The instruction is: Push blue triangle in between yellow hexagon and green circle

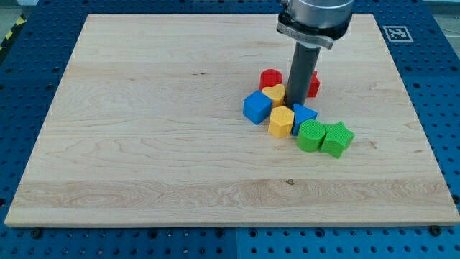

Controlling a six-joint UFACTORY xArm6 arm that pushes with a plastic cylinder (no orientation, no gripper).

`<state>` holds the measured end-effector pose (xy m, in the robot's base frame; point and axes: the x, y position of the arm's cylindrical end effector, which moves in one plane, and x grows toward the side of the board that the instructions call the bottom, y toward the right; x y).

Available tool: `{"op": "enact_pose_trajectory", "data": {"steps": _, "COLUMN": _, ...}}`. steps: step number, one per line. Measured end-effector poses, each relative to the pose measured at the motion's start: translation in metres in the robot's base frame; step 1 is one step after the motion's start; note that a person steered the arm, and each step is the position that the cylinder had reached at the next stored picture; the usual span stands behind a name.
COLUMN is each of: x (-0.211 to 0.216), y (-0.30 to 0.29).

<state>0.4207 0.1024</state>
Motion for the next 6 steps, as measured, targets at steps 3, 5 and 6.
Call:
{"op": "enact_pose_trajectory", "data": {"steps": 3, "x": -0.03, "y": 0.023}}
{"op": "enact_pose_trajectory", "data": {"steps": 5, "x": 0.017, "y": 0.083}}
{"op": "enact_pose_trajectory", "data": {"steps": 6, "x": 0.042, "y": 0.085}}
